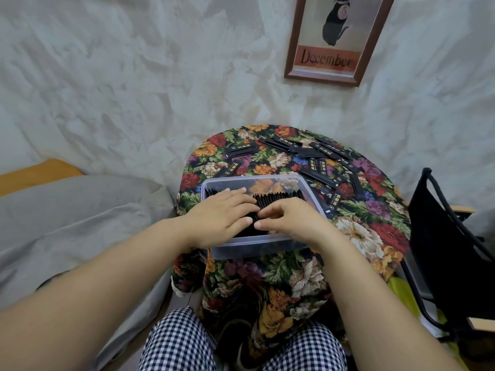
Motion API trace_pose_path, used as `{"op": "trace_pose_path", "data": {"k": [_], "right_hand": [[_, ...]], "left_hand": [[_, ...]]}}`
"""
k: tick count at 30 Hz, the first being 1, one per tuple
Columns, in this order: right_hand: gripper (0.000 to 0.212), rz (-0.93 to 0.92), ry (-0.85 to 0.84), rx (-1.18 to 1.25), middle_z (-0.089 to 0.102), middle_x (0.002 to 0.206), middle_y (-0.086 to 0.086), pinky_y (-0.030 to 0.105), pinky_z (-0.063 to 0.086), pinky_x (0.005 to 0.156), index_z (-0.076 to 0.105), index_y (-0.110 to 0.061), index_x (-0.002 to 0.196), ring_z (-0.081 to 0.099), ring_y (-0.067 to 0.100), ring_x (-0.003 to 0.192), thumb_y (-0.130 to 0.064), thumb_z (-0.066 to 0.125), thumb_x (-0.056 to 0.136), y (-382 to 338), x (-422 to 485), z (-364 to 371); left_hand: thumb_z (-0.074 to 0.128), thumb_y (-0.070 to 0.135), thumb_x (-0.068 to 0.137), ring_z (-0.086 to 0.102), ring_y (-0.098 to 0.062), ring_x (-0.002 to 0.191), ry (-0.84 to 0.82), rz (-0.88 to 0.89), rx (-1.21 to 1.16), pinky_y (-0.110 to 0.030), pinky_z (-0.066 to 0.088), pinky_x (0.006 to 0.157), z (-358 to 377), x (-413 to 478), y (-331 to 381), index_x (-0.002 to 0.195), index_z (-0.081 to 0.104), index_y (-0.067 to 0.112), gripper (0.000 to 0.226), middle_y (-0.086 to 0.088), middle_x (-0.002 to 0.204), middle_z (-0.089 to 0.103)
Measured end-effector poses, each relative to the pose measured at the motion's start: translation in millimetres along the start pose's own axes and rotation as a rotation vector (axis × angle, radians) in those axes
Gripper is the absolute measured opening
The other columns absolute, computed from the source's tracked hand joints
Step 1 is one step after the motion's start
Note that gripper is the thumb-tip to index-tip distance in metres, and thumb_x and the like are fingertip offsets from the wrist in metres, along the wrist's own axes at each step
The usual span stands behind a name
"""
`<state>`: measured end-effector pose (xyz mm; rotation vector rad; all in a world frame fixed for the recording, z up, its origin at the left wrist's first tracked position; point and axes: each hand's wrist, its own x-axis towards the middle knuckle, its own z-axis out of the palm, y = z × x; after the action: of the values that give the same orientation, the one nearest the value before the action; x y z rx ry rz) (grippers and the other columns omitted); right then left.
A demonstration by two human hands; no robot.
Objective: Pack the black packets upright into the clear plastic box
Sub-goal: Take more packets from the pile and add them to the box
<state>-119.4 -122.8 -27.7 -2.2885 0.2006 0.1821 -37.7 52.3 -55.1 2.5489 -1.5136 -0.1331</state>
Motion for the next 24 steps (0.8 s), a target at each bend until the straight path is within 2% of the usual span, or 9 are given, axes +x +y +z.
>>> {"op": "trace_pose_path", "data": {"k": [2, 4, 7, 9, 11, 14, 17, 21, 24], "right_hand": [[0.028, -0.016, 0.0, 0.002, 0.07, 0.093, -0.006, 0.018, 0.053, 0.075, 0.07, -0.017, 0.107, 0.065, 0.005, 0.078, -0.029, 0.073, 0.082, 0, -5, -5], [0.015, -0.013, 0.073, 0.151, 0.071, 0.087, -0.004, 0.019, 0.055, 0.067, 0.069, -0.021, 0.1, 0.067, 0.007, 0.071, -0.024, 0.069, 0.086, 5, -12, -15], [0.006, 0.007, 0.416, 0.346, 0.067, 0.077, -0.002, 0.021, 0.054, 0.058, 0.068, -0.021, 0.09, 0.062, 0.009, 0.064, -0.018, 0.063, 0.09, 26, -18, -39], [0.008, 0.037, 0.626, 0.348, 0.068, 0.085, 0.001, 0.028, 0.056, 0.064, 0.067, -0.02, 0.094, 0.062, 0.012, 0.072, -0.019, 0.06, 0.092, 53, -11, -56], [0.014, 0.099, 0.741, 0.23, 0.067, 0.105, 0.0, 0.035, 0.053, 0.082, 0.065, -0.021, 0.105, 0.061, 0.015, 0.091, -0.022, 0.057, 0.093, 88, 6, -72], [0.036, 0.251, 0.709, -0.051, 0.056, 0.132, 0.006, 0.037, 0.042, 0.098, 0.055, -0.01, 0.129, 0.054, 0.025, 0.115, -0.024, 0.053, 0.096, 139, 34, -98], [0.045, 0.355, 0.595, -0.192, 0.051, 0.137, 0.017, 0.039, 0.041, 0.097, 0.044, -0.002, 0.138, 0.05, 0.036, 0.12, -0.022, 0.049, 0.098, 169, 56, -117], [0.052, 0.399, 0.485, -0.247, 0.036, 0.149, 0.017, 0.038, 0.031, 0.108, 0.03, -0.003, 0.147, 0.037, 0.035, 0.135, -0.025, 0.041, 0.102, 181, 78, -123], [0.044, 0.377, 0.51, -0.303, 0.044, 0.145, 0.014, 0.038, 0.039, 0.101, 0.042, -0.007, 0.142, 0.048, 0.032, 0.126, -0.024, 0.044, 0.101, 187, 84, -117]], "left_hand": [[-0.002, 0.061, 0.08, 0.012, -0.014, 0.144, 0.031, 0.012, 0.003, -0.031, 0.006, 0.117, 1, 1, 0, 0.14, 0.039, 0.021, 0.082, 0.004, 0.148, 0.034], [-0.002, 0.063, 0.08, 0.016, -0.015, 0.143, 0.043, 0.014, -0.001, -0.031, 0.008, 0.117, 2, 2, -1, 0.137, 0.043, 0.022, 0.083, 0.003, 0.145, 0.038], [-0.009, 0.075, 0.077, 0.018, -0.014, 0.142, 0.063, 0.023, -0.008, -0.03, 0.009, 0.116, 3, 2, -2, 0.133, 0.046, 0.025, 0.094, 0.006, 0.142, 0.04], [-0.015, 0.075, 0.075, 0.02, -0.014, 0.141, 0.084, 0.026, -0.014, -0.03, 0.01, 0.115, 4, 2, -2, 0.132, 0.048, 0.025, 0.099, 0.006, 0.141, 0.042], [-0.015, 0.074, 0.076, 0.022, -0.014, 0.141, 0.099, 0.022, -0.016, -0.03, 0.011, 0.115, 5, 1, -2, 0.131, 0.049, 0.025, 0.098, 0.007, 0.14, 0.043], [-0.013, 0.073, 0.079, 0.022, -0.012, 0.14, 0.11, 0.025, 0.005, -0.028, 0.011, 0.114, 6, 1, -2, 0.131, 0.049, 0.027, 0.093, 0.008, 0.14, 0.043], [-0.01, 0.072, 0.081, 0.023, -0.012, 0.14, 0.123, 0.025, 0.002, -0.027, 0.01, 0.114, 7, 0, -3, 0.13, 0.05, 0.027, 0.089, 0.009, 0.14, 0.043], [-0.002, 0.067, 0.088, 0.027, -0.012, 0.139, 0.154, 0.034, -0.012, -0.031, 0.014, 0.115, 9, -1, -3, 0.128, 0.053, 0.026, 0.08, 0.009, 0.138, 0.046], [0.009, 0.058, 0.094, 0.026, -0.009, 0.137, 0.177, 0.032, -0.013, -0.027, 0.011, 0.114, 11, -2, -5, 0.127, 0.054, 0.026, 0.064, 0.01, 0.137, 0.047]]}}
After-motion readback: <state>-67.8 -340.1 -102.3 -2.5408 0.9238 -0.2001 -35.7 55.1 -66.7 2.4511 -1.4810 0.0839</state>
